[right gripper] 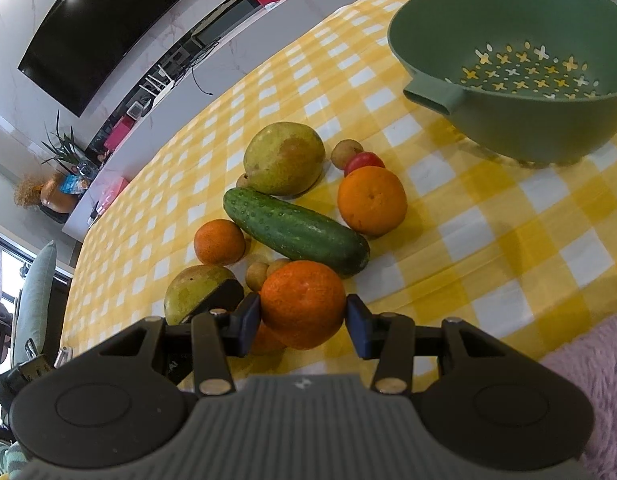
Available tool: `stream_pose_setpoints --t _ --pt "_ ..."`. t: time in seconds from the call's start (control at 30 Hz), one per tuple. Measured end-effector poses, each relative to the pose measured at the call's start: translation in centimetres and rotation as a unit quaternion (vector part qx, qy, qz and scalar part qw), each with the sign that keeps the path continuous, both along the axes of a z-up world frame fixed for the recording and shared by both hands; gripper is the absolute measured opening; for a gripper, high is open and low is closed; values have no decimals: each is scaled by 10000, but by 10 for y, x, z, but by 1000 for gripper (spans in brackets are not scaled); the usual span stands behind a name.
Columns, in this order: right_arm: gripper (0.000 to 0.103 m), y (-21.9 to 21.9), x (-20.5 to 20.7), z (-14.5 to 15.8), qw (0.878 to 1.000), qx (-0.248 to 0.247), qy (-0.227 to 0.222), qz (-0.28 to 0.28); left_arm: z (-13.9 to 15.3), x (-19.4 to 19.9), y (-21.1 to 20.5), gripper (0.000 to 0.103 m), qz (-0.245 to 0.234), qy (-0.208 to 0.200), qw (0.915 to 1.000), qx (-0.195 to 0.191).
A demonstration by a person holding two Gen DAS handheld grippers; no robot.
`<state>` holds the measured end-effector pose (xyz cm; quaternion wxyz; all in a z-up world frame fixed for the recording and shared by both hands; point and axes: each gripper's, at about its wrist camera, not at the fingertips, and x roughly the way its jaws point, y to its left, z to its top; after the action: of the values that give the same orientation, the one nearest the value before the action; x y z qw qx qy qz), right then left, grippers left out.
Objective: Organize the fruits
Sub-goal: 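Lift the green pear with the left gripper while the right gripper moves toward the yellow pear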
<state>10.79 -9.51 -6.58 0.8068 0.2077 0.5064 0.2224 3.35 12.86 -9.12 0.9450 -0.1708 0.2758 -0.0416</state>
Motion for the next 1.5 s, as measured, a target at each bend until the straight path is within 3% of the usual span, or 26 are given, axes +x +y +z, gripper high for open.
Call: stream_pose_setpoints --t 0.3,0.7,0.87,0.93,1.13,1.2,1.27,1.33,1.4,1.5 --pt "43 0 -3 6 9996 142 -244 93 27 -9 4 76 56 -227 9992 -333" --pt "43 -28 -9 23 9920 1000 -701 -324 72 -17 -22 76 -72 -706 9960 -542" --pt "43 -22 -3 9 9976 564 -262 -307 75 -13 -23 76 83 -725 9946 -743" --pt "43 -28 -2 10 9960 747 -261 -410 76 -10 -22 76 104 -695 9949 -726" --pt "43 -56 -9 30 9796 1500 -843 -1040 86 -9 -24 76 32 -848 9932 -798" --pt "43 -58 -5 35 9818 1333 -922 -993 88 -9 -24 76 62 -889 9928 -798" --pt "45 -51 -1 31 9886 1071 -707 -787 88 -9 -22 76 159 -881 9927 -805" --pt "45 -30 6 21 9982 373 -357 -310 88 -8 -18 76 266 -856 9931 -759" --pt "43 -8 10 5 9998 -193 20 -87 87 -10 -15 76 343 -850 9933 -699" --pt "44 3 14 4 9988 -488 20 5 85 -11 -10 76 439 -876 9932 -626"
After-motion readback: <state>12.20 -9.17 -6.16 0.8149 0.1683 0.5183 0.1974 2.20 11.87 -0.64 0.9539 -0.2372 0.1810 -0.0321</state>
